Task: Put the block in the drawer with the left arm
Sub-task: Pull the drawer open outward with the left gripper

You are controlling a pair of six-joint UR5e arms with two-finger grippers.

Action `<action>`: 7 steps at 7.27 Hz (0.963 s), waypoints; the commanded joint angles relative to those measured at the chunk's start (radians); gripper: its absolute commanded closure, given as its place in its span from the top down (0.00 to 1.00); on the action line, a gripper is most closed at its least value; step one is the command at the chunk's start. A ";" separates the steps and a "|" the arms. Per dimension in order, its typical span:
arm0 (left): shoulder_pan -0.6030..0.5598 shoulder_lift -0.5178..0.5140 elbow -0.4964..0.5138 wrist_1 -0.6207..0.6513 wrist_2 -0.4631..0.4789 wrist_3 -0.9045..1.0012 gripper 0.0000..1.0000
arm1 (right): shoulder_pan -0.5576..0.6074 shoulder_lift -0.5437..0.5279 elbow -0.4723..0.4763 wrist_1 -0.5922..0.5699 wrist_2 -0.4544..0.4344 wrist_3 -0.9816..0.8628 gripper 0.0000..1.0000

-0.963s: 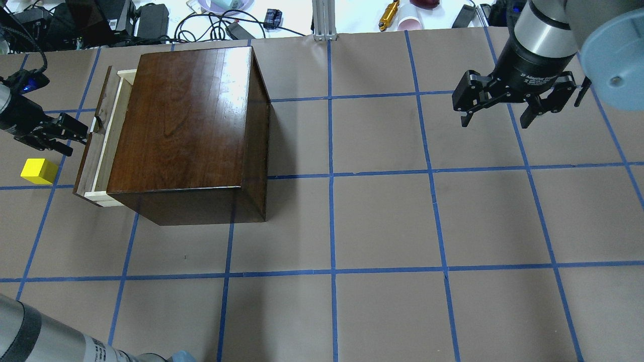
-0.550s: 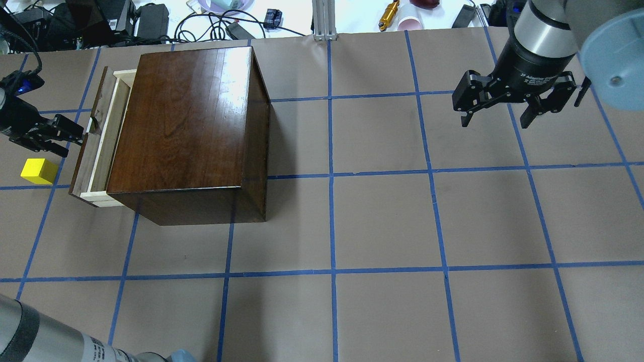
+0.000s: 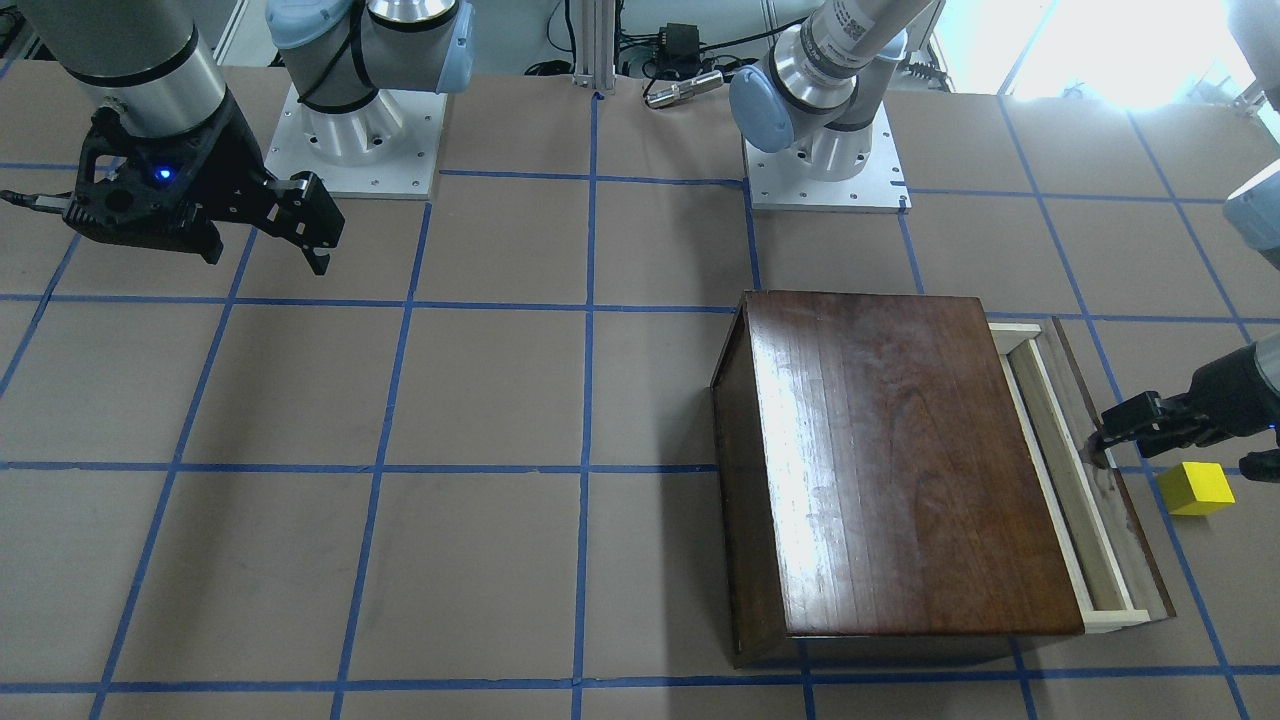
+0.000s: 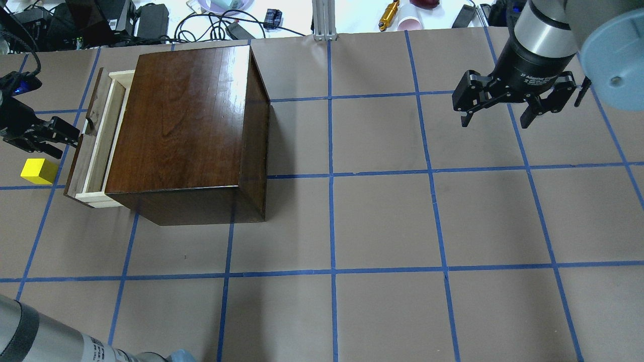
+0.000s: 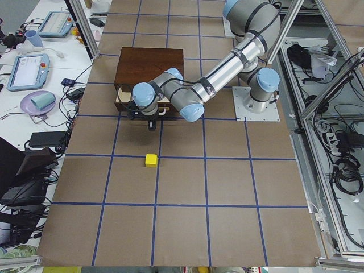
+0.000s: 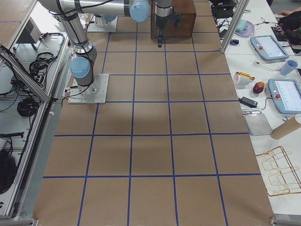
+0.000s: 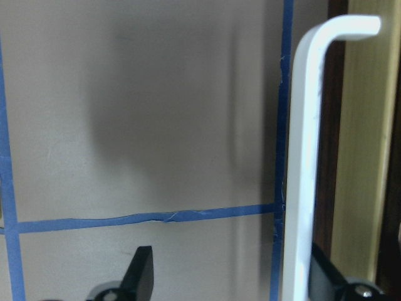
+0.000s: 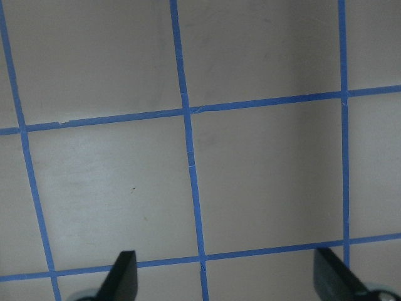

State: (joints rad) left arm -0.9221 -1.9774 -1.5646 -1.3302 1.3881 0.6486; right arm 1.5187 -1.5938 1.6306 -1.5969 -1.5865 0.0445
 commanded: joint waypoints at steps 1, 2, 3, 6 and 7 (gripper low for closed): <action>0.000 0.000 0.002 0.005 0.024 0.008 0.84 | 0.000 0.000 0.000 0.000 0.000 0.000 1.00; 0.000 0.000 0.006 0.008 0.043 0.012 0.84 | 0.000 0.000 0.000 0.000 0.000 0.000 1.00; 0.000 0.000 0.017 0.008 0.045 0.017 0.84 | 0.000 0.000 0.000 0.000 0.000 0.000 1.00; 0.000 0.000 0.018 0.005 0.045 0.020 0.84 | 0.000 0.000 0.000 0.000 0.000 0.000 1.00; 0.002 0.002 0.018 0.005 0.045 0.019 0.85 | 0.000 0.000 0.000 0.000 0.000 0.000 1.00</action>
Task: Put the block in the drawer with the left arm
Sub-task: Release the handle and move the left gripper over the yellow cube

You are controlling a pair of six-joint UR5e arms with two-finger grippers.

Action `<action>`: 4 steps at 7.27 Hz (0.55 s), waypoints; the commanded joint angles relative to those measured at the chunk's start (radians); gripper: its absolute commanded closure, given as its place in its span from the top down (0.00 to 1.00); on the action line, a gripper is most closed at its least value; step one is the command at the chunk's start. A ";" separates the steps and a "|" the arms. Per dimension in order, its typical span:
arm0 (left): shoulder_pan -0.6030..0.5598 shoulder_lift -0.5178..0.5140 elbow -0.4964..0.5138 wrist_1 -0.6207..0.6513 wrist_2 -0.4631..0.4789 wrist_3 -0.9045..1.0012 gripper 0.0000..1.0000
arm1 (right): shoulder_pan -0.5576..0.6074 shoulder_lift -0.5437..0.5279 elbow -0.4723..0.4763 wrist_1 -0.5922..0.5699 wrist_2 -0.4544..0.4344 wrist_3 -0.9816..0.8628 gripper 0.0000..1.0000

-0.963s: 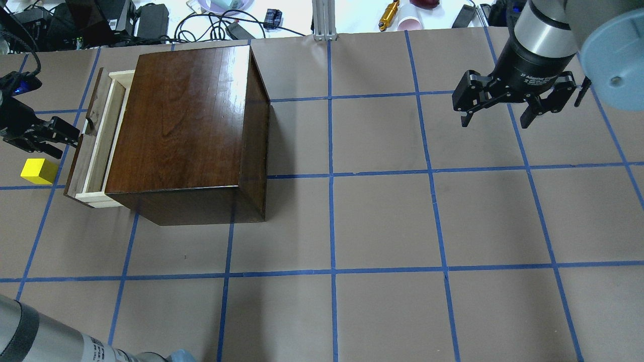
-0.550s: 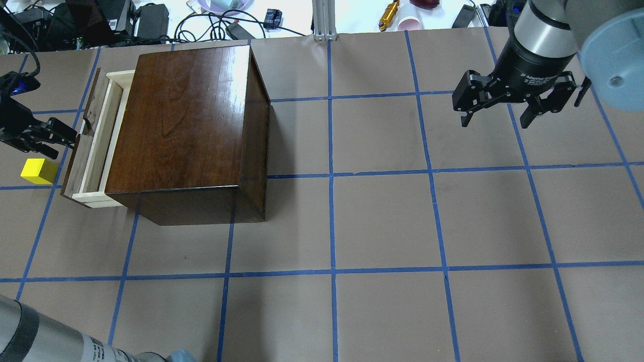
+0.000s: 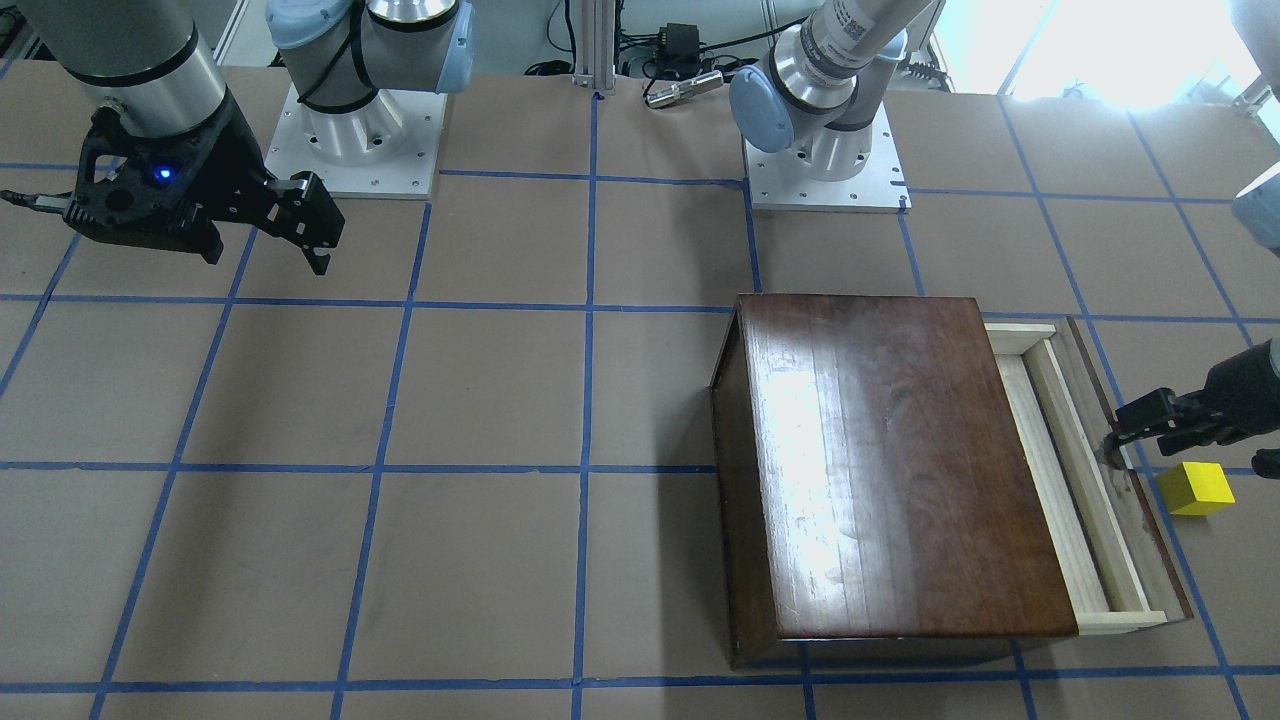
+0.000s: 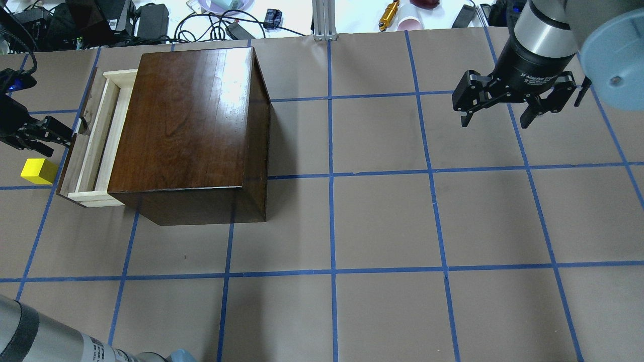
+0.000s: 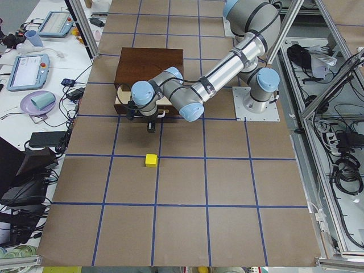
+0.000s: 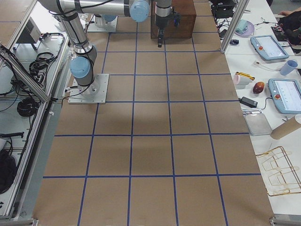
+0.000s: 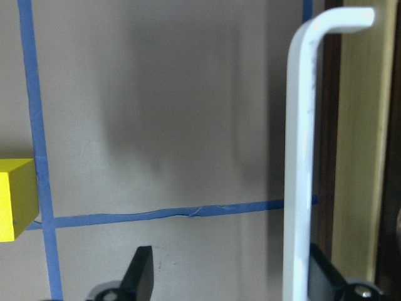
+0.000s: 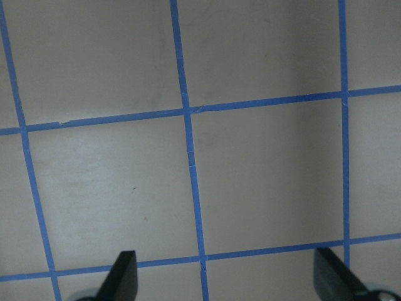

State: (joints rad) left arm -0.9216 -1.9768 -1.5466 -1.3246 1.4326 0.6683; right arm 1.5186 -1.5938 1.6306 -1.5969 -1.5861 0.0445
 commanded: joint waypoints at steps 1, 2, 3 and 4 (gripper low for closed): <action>0.001 0.001 0.000 -0.001 0.000 -0.001 0.85 | 0.000 0.000 0.000 0.000 0.000 0.000 1.00; 0.001 0.001 0.000 -0.001 0.000 0.001 0.86 | 0.000 0.000 0.000 0.000 0.000 0.000 1.00; 0.001 0.004 0.009 -0.002 0.000 -0.001 0.88 | 0.000 0.000 0.000 0.000 0.000 0.000 1.00; 0.001 0.022 0.025 -0.014 0.003 -0.006 0.92 | 0.000 0.000 0.000 0.000 0.000 0.000 1.00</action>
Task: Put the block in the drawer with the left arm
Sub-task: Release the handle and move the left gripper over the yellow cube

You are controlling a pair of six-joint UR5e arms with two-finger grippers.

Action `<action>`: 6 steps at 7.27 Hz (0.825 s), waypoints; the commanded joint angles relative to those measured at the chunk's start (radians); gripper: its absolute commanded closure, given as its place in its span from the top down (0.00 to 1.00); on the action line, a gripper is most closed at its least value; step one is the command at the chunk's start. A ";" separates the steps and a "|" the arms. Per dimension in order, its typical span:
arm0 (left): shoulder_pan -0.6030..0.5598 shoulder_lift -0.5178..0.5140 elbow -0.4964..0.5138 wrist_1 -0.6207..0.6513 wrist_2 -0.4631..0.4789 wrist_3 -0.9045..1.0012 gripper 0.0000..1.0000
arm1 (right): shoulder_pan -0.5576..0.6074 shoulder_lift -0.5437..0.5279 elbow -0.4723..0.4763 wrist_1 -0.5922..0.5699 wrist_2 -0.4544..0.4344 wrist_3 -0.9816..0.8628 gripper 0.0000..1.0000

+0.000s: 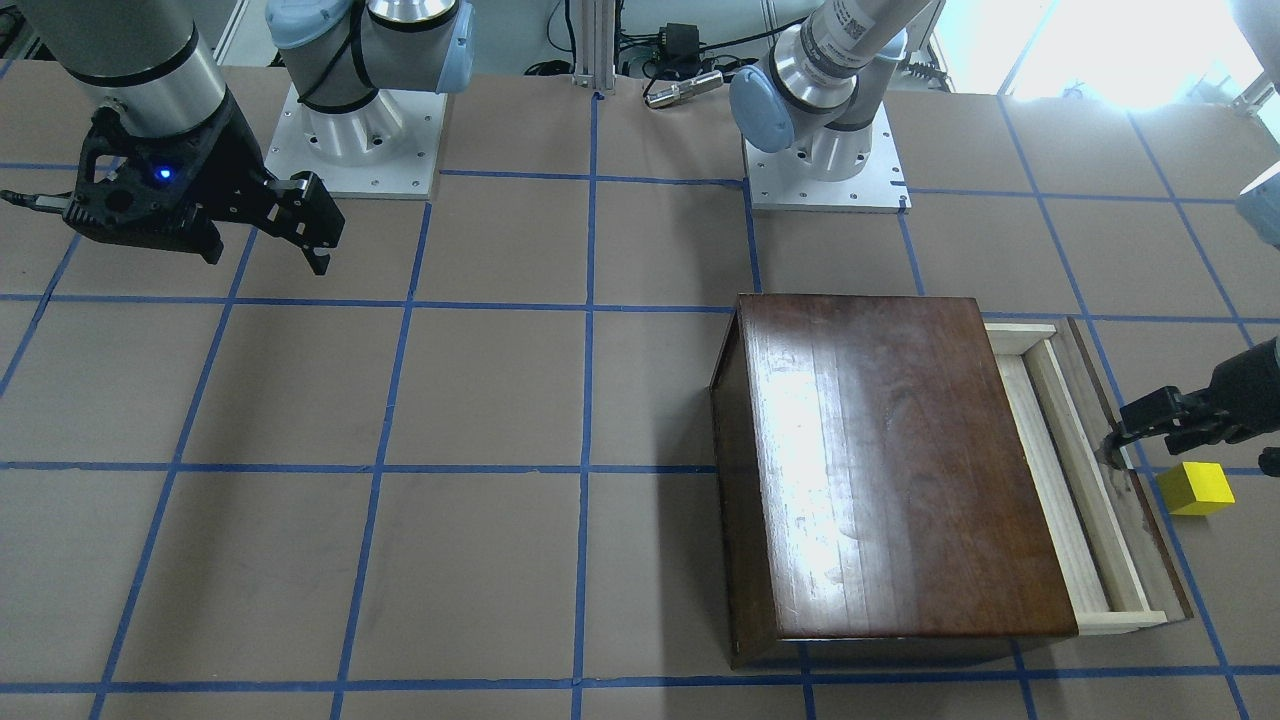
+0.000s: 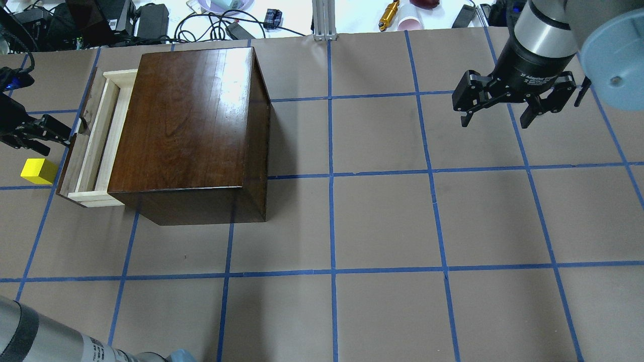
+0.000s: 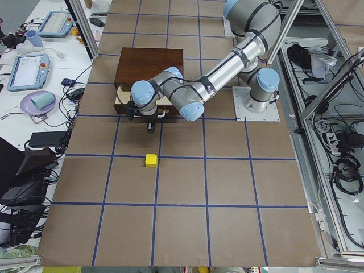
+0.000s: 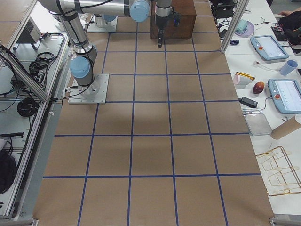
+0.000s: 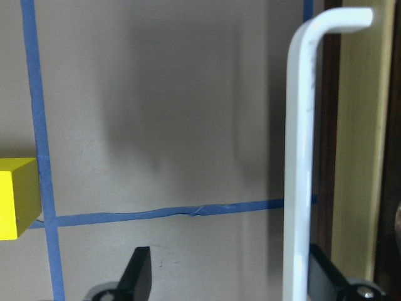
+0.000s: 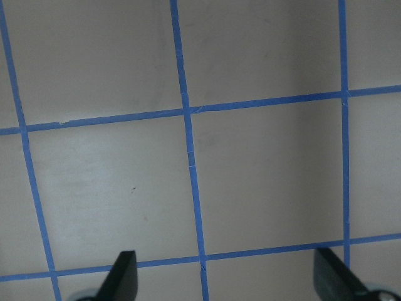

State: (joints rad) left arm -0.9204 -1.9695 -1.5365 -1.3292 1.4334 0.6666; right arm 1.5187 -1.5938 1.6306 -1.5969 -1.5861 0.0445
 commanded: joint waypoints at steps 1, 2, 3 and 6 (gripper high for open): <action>0.000 0.023 0.041 -0.027 0.028 -0.002 0.92 | 0.000 0.000 0.000 0.000 0.000 0.000 1.00; 0.000 0.023 0.077 -0.056 0.071 0.002 0.92 | 0.000 0.000 0.000 0.000 -0.002 0.000 1.00; 0.015 0.020 0.108 -0.073 0.131 0.010 0.92 | 0.000 0.000 0.000 0.000 -0.002 0.000 1.00; 0.074 -0.011 0.118 -0.048 0.133 0.109 0.92 | 0.000 0.000 0.000 0.000 0.000 0.000 1.00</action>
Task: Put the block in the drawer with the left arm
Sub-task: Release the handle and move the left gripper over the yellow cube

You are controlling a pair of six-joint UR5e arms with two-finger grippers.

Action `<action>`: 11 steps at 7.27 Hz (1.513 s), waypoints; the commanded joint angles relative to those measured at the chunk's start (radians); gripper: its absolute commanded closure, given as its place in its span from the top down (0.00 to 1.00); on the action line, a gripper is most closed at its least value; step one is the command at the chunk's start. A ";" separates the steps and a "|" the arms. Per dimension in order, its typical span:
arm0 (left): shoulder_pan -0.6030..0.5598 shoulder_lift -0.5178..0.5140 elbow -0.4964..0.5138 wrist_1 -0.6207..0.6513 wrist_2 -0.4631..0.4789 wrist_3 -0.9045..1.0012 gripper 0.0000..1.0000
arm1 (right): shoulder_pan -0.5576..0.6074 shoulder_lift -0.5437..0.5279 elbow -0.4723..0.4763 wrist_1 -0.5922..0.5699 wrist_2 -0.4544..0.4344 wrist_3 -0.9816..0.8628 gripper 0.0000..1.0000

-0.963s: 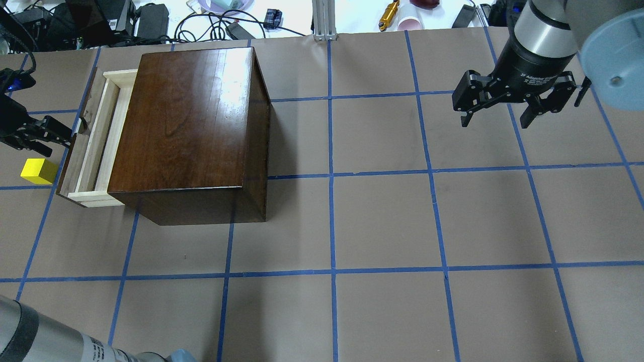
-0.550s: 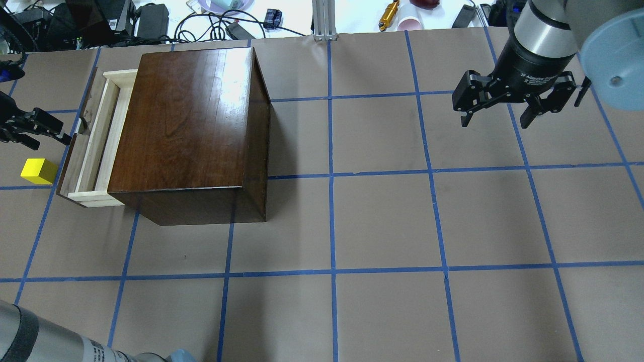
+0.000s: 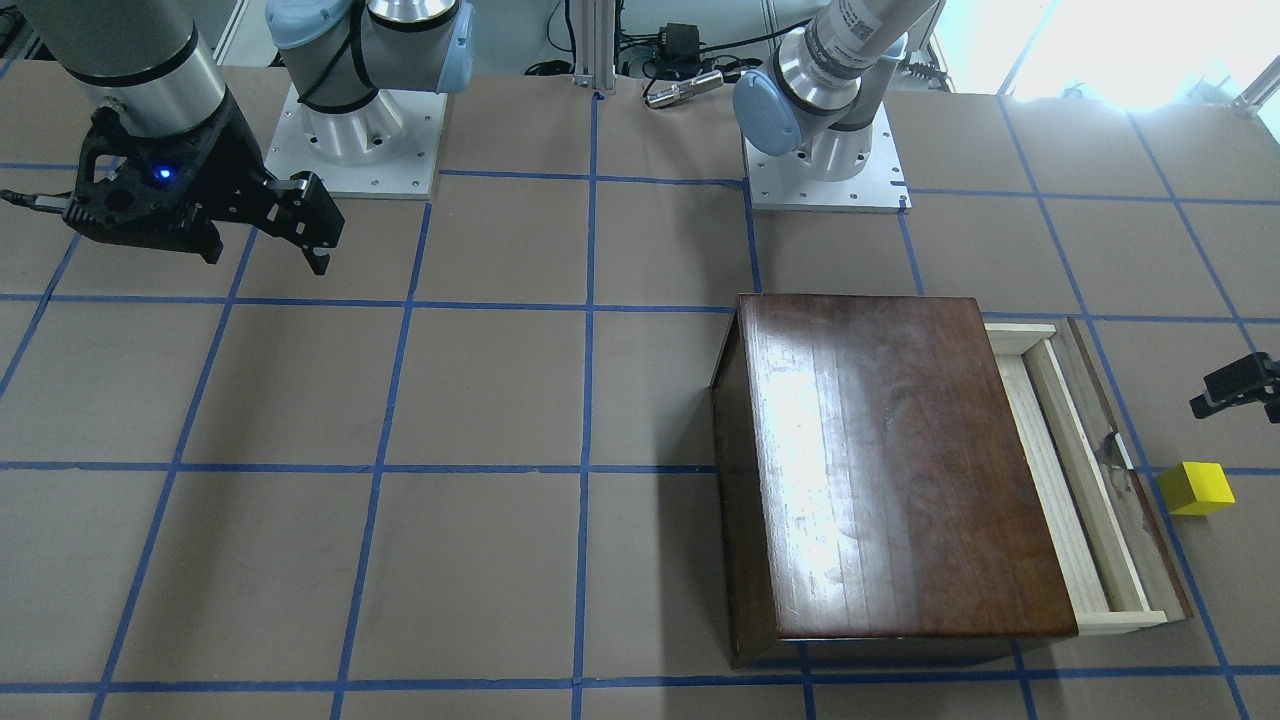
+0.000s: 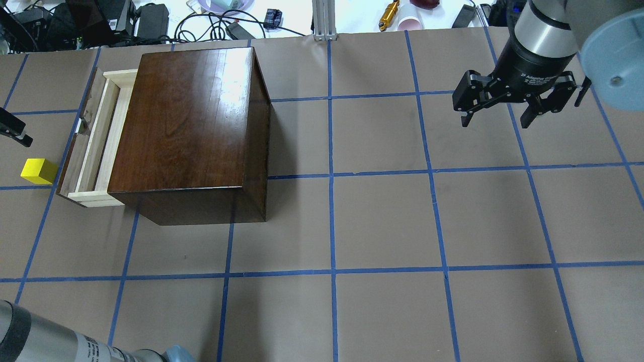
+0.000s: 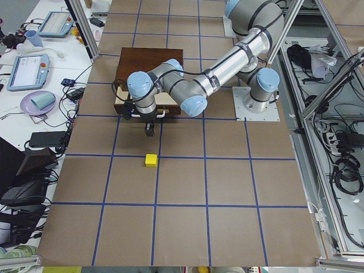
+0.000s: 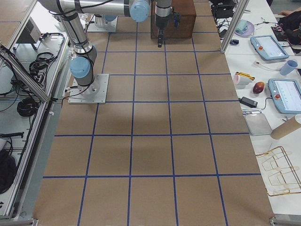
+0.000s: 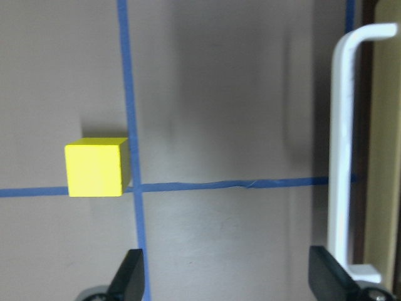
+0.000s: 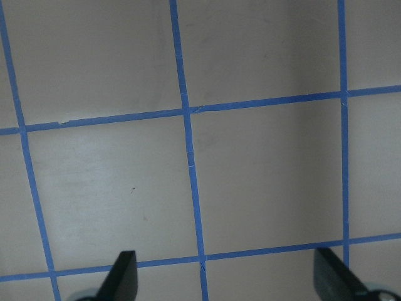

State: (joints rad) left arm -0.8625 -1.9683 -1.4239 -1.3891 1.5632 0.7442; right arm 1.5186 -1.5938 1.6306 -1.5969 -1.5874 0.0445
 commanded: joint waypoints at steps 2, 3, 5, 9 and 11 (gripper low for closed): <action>0.025 -0.058 0.031 0.044 0.003 0.063 0.94 | 0.000 0.000 0.000 0.000 0.001 0.000 1.00; 0.036 -0.089 0.042 0.057 0.003 0.082 0.95 | 0.000 0.000 0.000 0.000 0.001 0.000 1.00; 0.040 -0.138 0.046 0.116 0.001 0.087 0.95 | 0.000 0.000 0.000 0.000 0.001 0.000 1.00; 0.043 -0.215 0.045 0.193 0.003 0.106 0.95 | 0.000 0.000 0.000 0.000 0.001 0.000 1.00; 0.042 -0.225 0.028 0.194 0.003 0.101 0.95 | 0.000 0.000 0.000 0.000 0.001 0.000 1.00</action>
State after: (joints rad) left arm -0.8194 -2.1837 -1.3872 -1.1983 1.5653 0.8478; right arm 1.5187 -1.5937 1.6306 -1.5969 -1.5861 0.0445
